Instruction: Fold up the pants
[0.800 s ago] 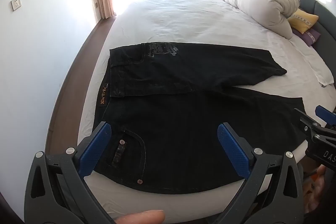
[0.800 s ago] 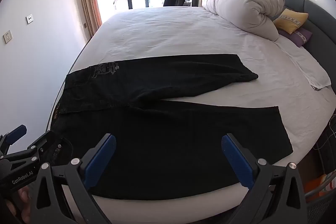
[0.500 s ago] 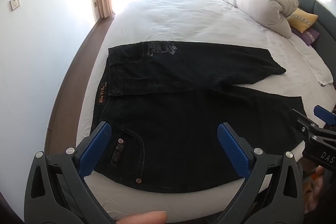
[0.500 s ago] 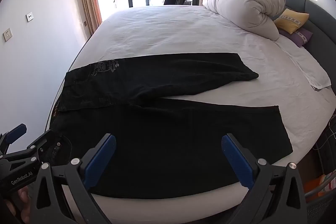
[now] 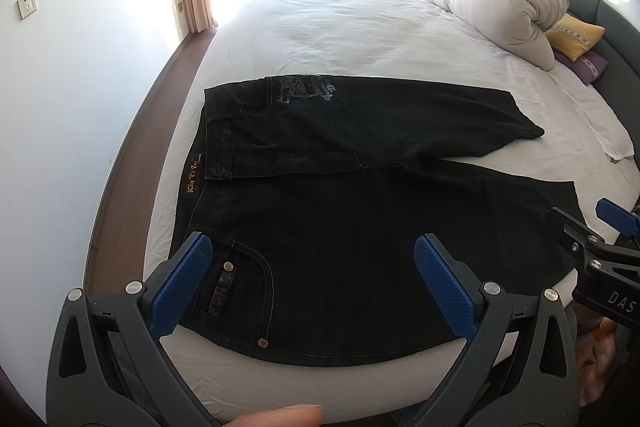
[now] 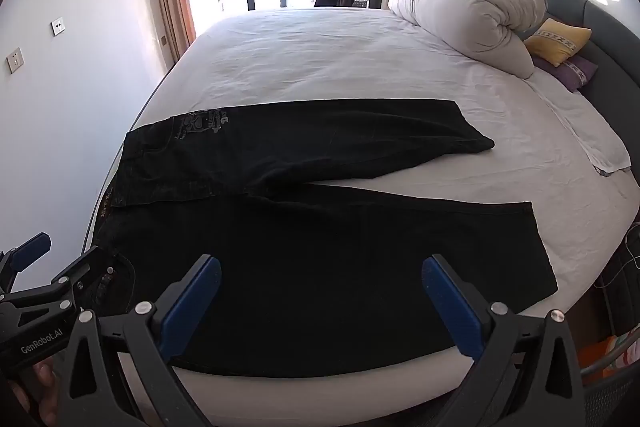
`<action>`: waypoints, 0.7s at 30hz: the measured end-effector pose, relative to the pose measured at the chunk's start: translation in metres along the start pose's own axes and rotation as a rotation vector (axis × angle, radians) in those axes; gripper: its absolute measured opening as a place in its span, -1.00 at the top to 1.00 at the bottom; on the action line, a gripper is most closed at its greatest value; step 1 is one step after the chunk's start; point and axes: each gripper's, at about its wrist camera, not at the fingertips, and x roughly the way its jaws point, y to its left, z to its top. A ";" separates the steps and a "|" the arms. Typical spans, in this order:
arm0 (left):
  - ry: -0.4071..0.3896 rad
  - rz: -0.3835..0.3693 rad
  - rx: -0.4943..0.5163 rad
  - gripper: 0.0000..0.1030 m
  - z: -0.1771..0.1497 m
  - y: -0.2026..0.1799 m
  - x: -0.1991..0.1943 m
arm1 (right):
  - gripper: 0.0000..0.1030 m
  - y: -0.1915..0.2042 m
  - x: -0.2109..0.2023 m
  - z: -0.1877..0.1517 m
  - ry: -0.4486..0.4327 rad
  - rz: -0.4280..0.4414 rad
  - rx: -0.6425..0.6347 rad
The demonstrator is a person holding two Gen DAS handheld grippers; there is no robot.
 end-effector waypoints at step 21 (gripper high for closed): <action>0.007 -0.007 -0.002 -1.00 -0.005 -0.002 0.000 | -1.00 0.006 0.003 -0.001 0.007 -0.006 -0.004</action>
